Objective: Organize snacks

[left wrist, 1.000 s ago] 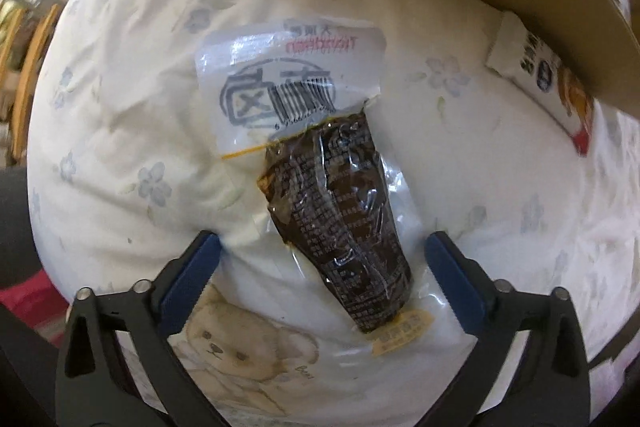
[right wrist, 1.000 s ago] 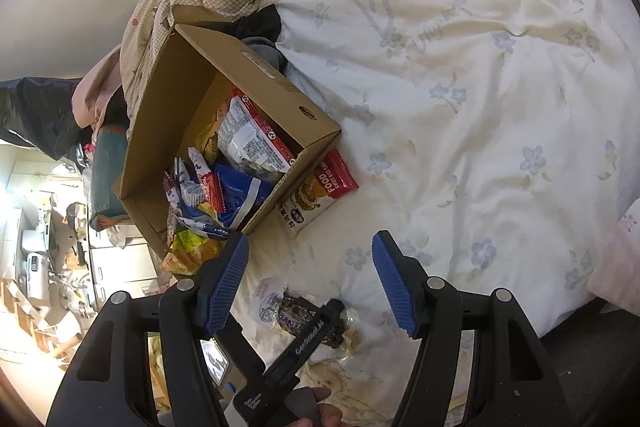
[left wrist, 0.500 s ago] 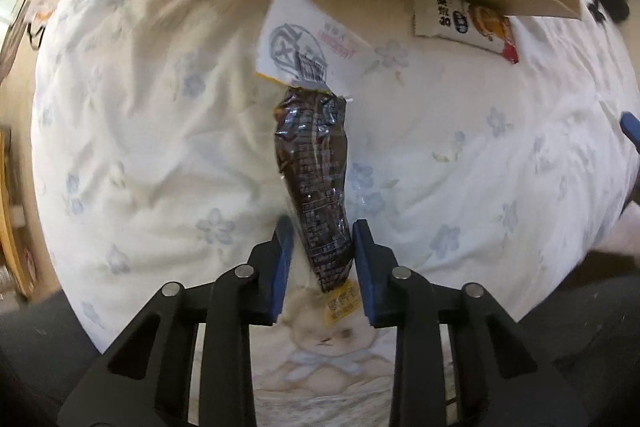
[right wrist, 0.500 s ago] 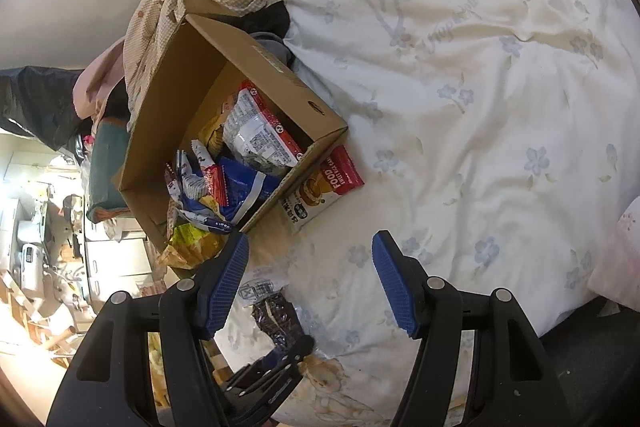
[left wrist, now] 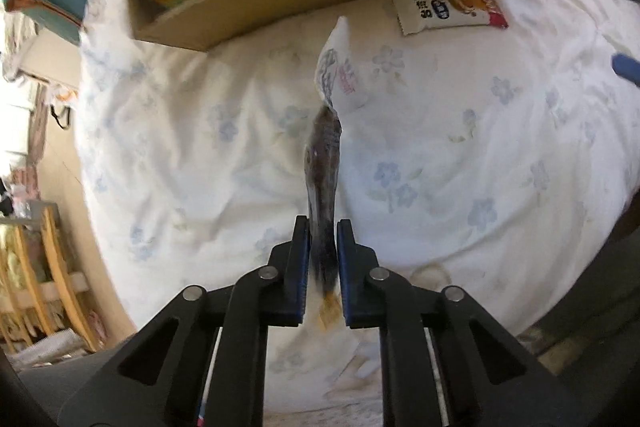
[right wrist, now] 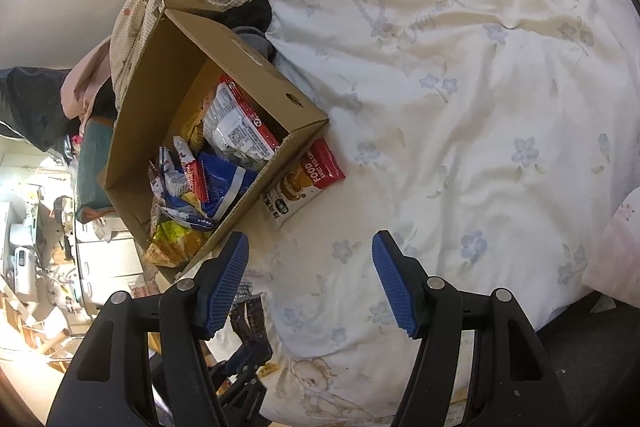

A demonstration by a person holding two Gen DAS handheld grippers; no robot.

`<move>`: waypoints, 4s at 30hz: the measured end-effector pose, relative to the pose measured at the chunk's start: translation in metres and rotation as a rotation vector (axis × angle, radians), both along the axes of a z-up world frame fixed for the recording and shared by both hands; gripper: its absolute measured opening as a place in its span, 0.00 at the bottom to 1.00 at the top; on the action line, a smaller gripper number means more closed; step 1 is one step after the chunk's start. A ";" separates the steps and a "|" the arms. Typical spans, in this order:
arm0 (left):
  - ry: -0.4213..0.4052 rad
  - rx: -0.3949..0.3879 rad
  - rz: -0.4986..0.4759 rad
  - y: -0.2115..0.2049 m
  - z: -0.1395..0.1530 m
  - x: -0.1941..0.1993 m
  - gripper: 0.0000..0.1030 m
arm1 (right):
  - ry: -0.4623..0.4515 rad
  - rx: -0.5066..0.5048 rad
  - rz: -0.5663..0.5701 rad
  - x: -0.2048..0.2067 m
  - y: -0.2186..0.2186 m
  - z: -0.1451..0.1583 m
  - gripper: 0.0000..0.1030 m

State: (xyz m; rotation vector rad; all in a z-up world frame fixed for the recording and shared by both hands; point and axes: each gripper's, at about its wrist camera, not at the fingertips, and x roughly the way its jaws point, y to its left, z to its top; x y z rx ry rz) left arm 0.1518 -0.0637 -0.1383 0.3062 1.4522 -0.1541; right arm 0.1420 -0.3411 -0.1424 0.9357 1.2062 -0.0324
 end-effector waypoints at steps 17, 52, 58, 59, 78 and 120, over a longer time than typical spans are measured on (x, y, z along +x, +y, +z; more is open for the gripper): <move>-0.049 -0.195 0.151 0.052 0.069 -0.026 0.08 | 0.001 -0.180 0.128 0.001 0.029 -0.021 0.83; -0.190 -0.257 0.271 0.055 0.044 -0.013 0.08 | -0.260 -0.787 0.367 0.055 0.133 -0.093 0.99; -0.196 -0.237 0.273 0.054 0.040 -0.013 0.08 | -0.292 -0.785 0.373 0.054 0.131 -0.087 0.74; -0.196 -0.234 0.275 0.054 0.039 -0.013 0.08 | -0.293 -0.784 0.369 0.050 0.140 -0.087 0.71; -0.215 -0.249 0.286 0.054 0.046 -0.011 0.08 | -0.309 -0.623 0.289 0.000 0.129 -0.067 0.00; -0.169 -0.237 0.309 0.054 0.033 -0.006 0.08 | -0.374 -0.770 0.559 0.092 0.131 -0.080 0.73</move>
